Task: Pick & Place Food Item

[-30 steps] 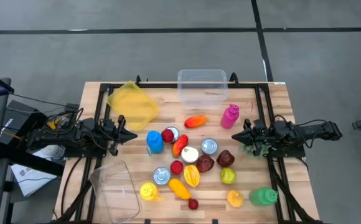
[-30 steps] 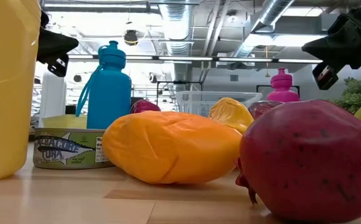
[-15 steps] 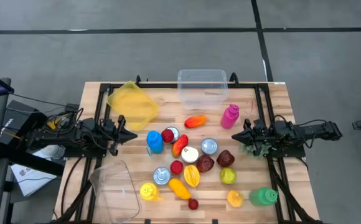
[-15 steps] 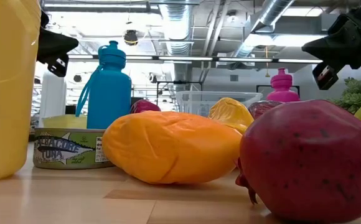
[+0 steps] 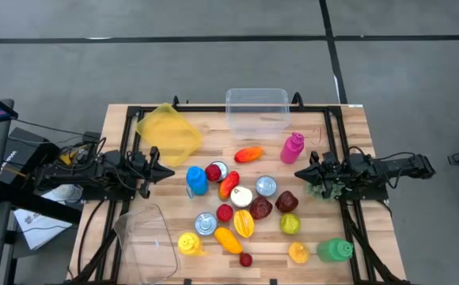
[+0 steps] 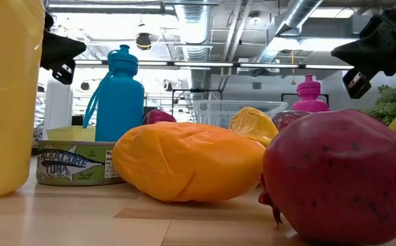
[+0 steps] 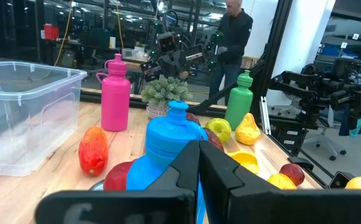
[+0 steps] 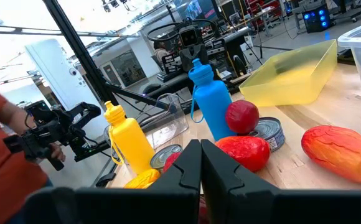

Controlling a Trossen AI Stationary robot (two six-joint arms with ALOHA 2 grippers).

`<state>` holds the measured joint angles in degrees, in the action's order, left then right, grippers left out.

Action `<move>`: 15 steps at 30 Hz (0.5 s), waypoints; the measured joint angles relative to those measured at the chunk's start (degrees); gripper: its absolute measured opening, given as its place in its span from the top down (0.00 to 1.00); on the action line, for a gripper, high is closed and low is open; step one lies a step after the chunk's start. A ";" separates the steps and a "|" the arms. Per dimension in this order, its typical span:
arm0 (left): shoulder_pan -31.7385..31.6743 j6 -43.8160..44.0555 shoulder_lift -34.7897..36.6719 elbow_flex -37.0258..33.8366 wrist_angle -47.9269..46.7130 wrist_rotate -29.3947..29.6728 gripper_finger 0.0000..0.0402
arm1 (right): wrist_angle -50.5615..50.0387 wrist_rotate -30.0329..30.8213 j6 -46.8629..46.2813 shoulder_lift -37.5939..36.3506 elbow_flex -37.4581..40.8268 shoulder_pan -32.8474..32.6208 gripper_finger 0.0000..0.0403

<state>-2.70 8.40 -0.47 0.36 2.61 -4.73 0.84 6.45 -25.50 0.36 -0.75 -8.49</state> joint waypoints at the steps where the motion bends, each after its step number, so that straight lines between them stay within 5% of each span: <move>1: -0.01 -0.01 0.00 -0.02 0.00 0.02 1.00 | 0.00 0.00 0.00 -0.01 0.00 0.00 1.00; 15: 0.00 7.18 -0.02 -0.02 5.84 0.19 1.00 | 0.00 0.01 0.00 0.00 -0.01 0.00 1.00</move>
<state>-2.70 15.58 -0.49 0.34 8.45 -4.54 0.84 6.46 -25.50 0.36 -0.75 -8.49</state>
